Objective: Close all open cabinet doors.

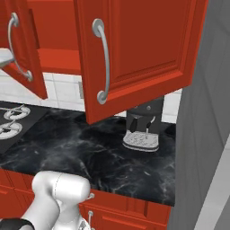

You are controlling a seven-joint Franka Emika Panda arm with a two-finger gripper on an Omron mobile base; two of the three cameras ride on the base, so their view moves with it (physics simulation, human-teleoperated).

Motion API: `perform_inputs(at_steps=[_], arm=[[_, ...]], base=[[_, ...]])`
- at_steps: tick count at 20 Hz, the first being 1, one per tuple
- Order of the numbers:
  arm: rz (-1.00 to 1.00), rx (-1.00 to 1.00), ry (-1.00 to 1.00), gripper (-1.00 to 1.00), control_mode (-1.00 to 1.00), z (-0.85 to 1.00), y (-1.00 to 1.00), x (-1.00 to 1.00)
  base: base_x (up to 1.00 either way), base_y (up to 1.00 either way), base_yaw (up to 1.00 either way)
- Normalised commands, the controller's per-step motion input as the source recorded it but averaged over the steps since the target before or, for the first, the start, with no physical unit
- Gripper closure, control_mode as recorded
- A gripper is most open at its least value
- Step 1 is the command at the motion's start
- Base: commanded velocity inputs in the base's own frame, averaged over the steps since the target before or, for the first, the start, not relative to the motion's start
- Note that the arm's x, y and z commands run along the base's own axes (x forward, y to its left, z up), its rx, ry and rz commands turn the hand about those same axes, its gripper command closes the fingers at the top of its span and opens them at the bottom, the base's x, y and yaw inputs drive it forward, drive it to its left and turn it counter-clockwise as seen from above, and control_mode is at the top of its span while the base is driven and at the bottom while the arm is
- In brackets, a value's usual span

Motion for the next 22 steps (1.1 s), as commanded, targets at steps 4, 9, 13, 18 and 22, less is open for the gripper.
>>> perform_inputs(at_steps=[4, 9, 13, 18, 22], arm=[[0.00, -0.03, 0.00, -1.00, -1.00, 0.00, 0.00, 1.00], [0.00, -0.02, 0.00, -1.00, -1.00, 0.00, 0.00, 1.00], [0.00, -0.01, 0.01, -1.00, -1.00, 0.00, 0.03, 1.00], [0.00, -0.01, 0.02, -1.00, -1.00, 0.00, 0.01, 1.00], [0.00, -0.02, 0.00, -1.00, -1.00, -0.01, 0.00, 1.00]], base=[[0.00, 0.00, 0.00], [0.00, 0.00, 0.00], [0.00, 0.00, 0.00], [0.00, 0.00, 0.00], [0.00, 0.00, 0.00]])
